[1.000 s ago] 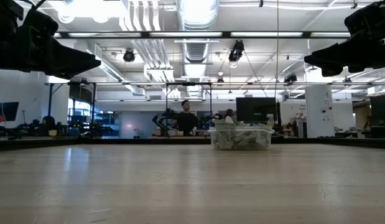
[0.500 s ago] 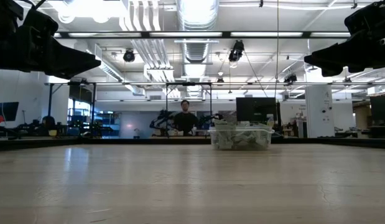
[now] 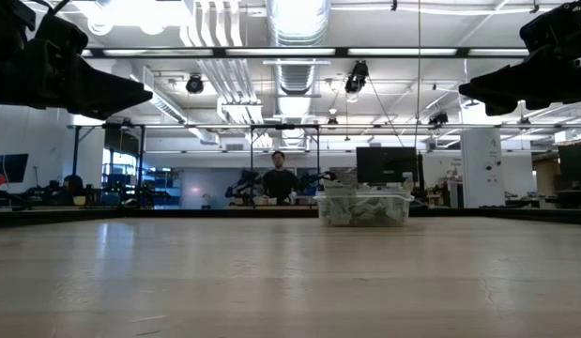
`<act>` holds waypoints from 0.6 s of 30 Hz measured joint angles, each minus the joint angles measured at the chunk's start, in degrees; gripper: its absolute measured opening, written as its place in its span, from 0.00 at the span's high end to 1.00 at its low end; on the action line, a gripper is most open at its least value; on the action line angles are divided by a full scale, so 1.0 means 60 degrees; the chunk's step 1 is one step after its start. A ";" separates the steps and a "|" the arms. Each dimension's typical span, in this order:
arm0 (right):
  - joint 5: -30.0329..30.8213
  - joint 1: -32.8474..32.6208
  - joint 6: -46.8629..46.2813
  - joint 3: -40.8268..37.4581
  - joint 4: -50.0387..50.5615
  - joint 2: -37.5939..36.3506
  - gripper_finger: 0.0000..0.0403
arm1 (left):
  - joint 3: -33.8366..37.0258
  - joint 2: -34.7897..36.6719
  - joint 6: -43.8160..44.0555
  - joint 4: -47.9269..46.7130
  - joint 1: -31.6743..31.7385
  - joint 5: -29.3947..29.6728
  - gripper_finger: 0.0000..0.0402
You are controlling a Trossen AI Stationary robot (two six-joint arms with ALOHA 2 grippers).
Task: Pick and place Stevia / Truvia into bins
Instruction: Return to Home Position
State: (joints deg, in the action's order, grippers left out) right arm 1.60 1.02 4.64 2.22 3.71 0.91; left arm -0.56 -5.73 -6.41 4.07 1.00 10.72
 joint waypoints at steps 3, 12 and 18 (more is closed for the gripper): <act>0.0002 0.0000 -0.0016 0.0000 0.0001 0.0000 0.68 | 0.0000 -0.0024 0.0002 -0.0002 0.0003 0.0000 0.53; 0.0000 0.0000 -0.0013 0.0000 -0.0002 0.0000 0.69 | 0.0000 -0.0042 0.0002 -0.0002 0.0003 0.0000 0.53; 0.0001 0.0000 0.0003 0.0000 0.0001 -0.0002 0.68 | 0.0000 -0.0042 0.0000 0.0000 0.0001 0.0000 0.53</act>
State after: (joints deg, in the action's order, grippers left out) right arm 1.60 1.02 4.66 2.22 3.72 0.89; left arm -0.56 -5.98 -6.41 4.07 1.00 10.72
